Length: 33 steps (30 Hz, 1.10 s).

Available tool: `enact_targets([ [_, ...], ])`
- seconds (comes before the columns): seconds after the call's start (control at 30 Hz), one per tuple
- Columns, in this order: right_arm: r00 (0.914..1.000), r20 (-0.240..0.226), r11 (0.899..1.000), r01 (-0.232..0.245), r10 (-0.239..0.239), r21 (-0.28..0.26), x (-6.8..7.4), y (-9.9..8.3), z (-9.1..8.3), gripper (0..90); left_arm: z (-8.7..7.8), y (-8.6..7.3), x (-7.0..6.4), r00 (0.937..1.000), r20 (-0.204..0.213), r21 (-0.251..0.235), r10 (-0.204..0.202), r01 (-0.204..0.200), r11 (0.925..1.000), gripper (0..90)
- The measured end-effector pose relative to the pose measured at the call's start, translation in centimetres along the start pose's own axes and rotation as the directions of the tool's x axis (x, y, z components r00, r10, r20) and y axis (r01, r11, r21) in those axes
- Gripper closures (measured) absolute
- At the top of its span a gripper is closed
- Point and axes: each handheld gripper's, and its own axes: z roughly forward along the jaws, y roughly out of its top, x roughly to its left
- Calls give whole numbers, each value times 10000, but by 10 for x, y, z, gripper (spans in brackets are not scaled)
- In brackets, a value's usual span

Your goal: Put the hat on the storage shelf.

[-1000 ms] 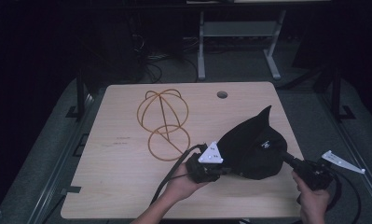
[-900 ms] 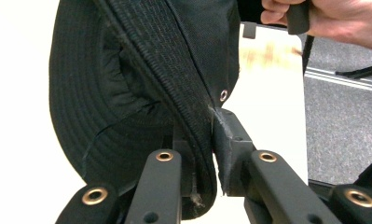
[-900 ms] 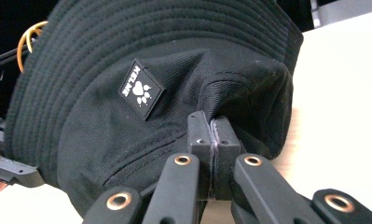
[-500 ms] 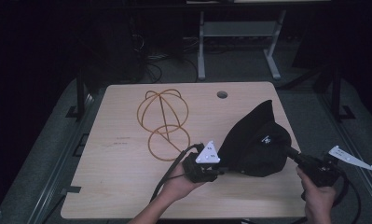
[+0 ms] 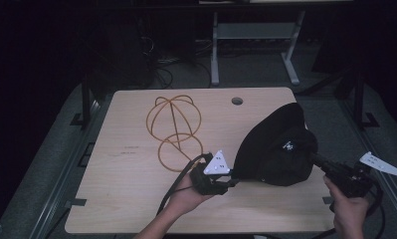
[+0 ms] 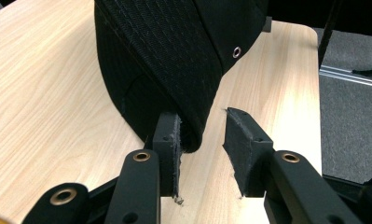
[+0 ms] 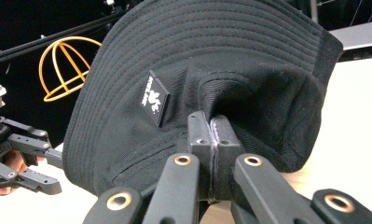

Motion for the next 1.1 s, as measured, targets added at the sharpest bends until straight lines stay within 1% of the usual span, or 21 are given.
enact_targets([
  [0.07, 9999, -14, 9999, 155, -155, 23, 1, 3, -1, 895, -1, -1, 0, 10000, -4, -17, 18, -18, 10000, 650],
  [0.2, 9996, 22, 9996, 275, -275, 98, 5, 10, -2, 895, -2, -4, 0, 10000, -36, 26, 11, -11, 10000, 643],
  [0.4, 9978, 69, 9975, 655, -657, 283, 10, 22, -2, 895, -7, -10, -1, 10000, -44, -5, -33, 33, 10000, 628],
  [0.47, 9975, 77, 9970, 705, -708, 324, 12, 26, -2, 895, -8, -13, -1, 10000, -30, -5, -83, 83, 10000, 623],
  [0.53, 9969, 97, 9962, 783, -787, 371, 13, 30, -1, 895, -9, -16, -1, 10000, -61, 42, -47, 47, 10000, 618],
  [0.67, 9945, 72, 9940, 1039, -1042, 345, 17, 37, -1, 896, -14, -22, 0, 9999, -128, 48, -78, 79, 10000, 605],
  [0.73, 9939, 98, 9933, 1093, -1097, 371, 18, 40, -1, 896, -16, -25, -1, 9998, -127, -6, -160, 160, 9999, 600],
  [0.77, 9941, 92, 9935, 1076, -1080, 370, 18, 41, -1, 895, -17, -27, -1, 9998, -141, 24, -143, 143, 9999, 597],
  [0.93, 9915, 50, 9905, 1294, -1298, 455, 21, 49, 0, 895, -22, -36, -2, 9997, -224, 117, -133, 136, 9998, 584],
  [1.1, 9901, 30, 9887, 1399, -1402, 538, 25, 55, 1, 895, -28, -47, -2, 9991, -297, 66, -288, 290, 9996, 577],
])
